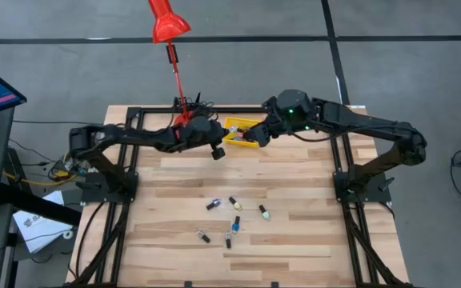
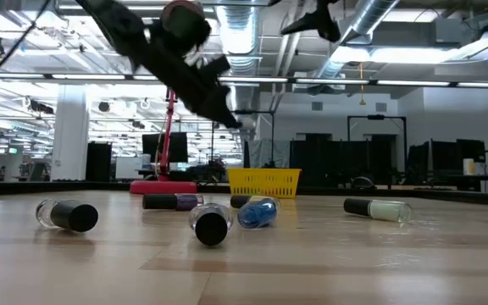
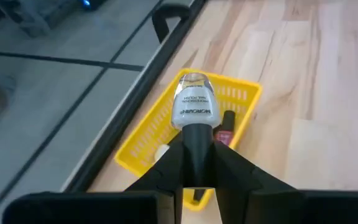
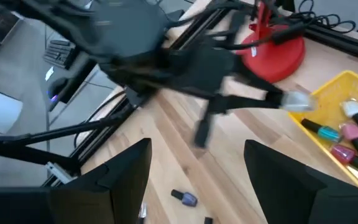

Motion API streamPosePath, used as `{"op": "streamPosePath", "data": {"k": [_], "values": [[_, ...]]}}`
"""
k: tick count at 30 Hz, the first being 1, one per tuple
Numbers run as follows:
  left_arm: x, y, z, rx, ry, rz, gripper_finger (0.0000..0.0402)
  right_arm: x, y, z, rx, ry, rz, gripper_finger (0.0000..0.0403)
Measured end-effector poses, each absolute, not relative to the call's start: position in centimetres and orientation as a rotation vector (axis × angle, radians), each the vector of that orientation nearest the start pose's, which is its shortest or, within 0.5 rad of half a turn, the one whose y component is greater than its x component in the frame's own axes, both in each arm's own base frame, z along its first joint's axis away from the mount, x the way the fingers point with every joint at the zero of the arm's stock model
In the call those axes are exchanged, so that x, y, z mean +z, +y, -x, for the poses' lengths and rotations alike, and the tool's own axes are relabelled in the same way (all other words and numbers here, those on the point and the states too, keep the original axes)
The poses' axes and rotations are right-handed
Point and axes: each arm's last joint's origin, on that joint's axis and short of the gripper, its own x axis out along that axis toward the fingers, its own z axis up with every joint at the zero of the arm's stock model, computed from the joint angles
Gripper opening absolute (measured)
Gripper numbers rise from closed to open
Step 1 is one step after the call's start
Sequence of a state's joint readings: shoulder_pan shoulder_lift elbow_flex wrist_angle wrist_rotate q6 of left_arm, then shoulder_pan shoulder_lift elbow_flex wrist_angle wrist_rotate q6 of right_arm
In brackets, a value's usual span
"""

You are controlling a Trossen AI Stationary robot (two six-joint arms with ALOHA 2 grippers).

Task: Pick & Place Nail Polish
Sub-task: Put the top white nail polish bottle into the yellow bin

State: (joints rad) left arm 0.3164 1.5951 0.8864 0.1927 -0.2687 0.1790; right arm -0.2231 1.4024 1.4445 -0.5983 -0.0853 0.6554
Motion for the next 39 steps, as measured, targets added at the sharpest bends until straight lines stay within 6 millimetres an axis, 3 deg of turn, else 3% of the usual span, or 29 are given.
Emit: {"op": "streamPosePath", "data": {"k": [5,11,20,30,39], "values": [[18.0,13.5,-32.6,0.497,0.604,-0.113,0.005,39.5,-5.5,-28.2,-0.285,0.455,-0.733,0.0248],[17.1,15.1,-34.1,0.474,0.611,-0.088,0.005,39.6,-4.6,-28.2,-0.262,0.465,-0.73,0.0248],[15.2,15.3,-34.6,0.456,0.67,-0.079,0.005,39.5,-4.1,-28.3,-0.247,0.479,-0.726,0.0248],[15.2,15.3,-34.6,0.455,0.674,-0.079,0.0064,39.4,-4.1,-28.3,-0.248,0.48,-0.726,0.0248],[15.6,15.2,-34.6,0.433,0.671,-0.147,0.0126,39.4,-4.1,-28.3,-0.25,0.488,-0.726,0.0248]]}}
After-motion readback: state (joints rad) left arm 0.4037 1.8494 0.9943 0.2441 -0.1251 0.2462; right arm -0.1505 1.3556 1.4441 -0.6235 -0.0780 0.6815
